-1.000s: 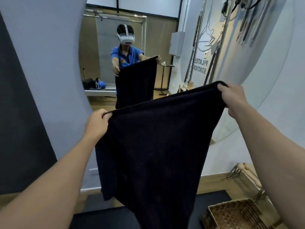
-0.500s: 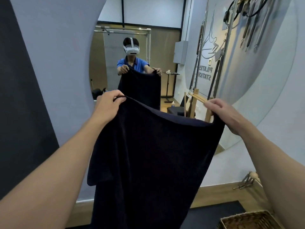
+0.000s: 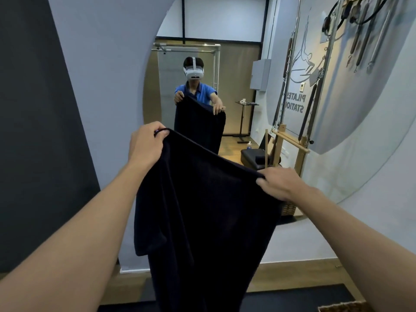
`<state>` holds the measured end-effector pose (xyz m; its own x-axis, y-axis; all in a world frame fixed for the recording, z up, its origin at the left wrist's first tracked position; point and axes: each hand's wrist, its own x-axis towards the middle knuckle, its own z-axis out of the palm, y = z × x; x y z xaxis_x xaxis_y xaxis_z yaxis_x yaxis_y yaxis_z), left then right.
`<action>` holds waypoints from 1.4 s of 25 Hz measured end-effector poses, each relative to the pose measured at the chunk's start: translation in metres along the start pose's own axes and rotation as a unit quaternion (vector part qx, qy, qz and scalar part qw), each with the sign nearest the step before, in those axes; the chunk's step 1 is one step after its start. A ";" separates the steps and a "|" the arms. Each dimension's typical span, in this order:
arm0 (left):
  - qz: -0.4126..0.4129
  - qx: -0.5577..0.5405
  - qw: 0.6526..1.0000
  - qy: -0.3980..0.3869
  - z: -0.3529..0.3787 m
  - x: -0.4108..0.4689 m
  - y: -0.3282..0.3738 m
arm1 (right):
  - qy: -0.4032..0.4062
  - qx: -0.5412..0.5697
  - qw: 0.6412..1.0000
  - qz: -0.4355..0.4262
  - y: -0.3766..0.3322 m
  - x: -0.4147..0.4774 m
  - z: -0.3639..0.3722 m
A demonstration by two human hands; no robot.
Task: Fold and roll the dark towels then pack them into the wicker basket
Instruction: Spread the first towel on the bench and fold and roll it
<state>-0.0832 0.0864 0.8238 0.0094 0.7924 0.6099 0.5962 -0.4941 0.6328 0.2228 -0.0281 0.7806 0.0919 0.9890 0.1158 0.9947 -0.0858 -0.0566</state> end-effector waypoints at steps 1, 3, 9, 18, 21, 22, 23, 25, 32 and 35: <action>0.002 0.001 1.000 -0.008 -0.005 -0.003 -0.004 | -0.001 0.100 0.994 0.038 0.004 0.004 -0.004; -0.004 -0.029 0.999 -0.038 -0.012 -0.011 -0.007 | -0.007 0.212 0.973 0.087 0.013 0.011 -0.017; 0.011 0.166 0.938 -0.305 -0.024 -0.025 -0.028 | 0.143 -0.209 0.962 0.100 0.021 -0.008 -0.034; -0.181 0.243 0.949 -0.087 0.029 -0.087 -0.089 | 0.118 0.644 0.642 0.400 0.020 0.007 0.018; -0.340 -0.061 0.938 -0.030 0.064 -0.095 -0.097 | 0.140 0.764 0.510 0.370 0.023 0.006 0.052; -0.354 -0.106 0.929 -0.014 0.074 -0.094 -0.099 | 0.145 0.778 0.499 0.352 0.024 0.007 0.062; -0.339 -0.109 0.934 -0.007 0.084 -0.089 -0.100 | 0.152 0.790 0.491 0.333 0.027 0.012 0.071; -0.291 -0.093 0.952 0.010 0.093 -0.070 -0.091 | 0.176 0.802 0.491 0.292 0.036 0.029 0.075; -0.154 -0.124 0.968 0.155 0.066 0.069 -0.024 | 0.234 0.852 0.454 0.118 0.053 0.109 -0.033; -0.109 -0.119 0.964 0.213 0.016 0.103 0.014 | 0.263 0.848 0.457 0.060 0.054 0.104 -0.098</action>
<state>-0.0607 0.1674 0.8879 -0.4562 0.6927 0.5586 0.3456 -0.4405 0.8286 0.2902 0.0586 0.8865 0.5826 0.7860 0.2068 -0.4438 0.5208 -0.7292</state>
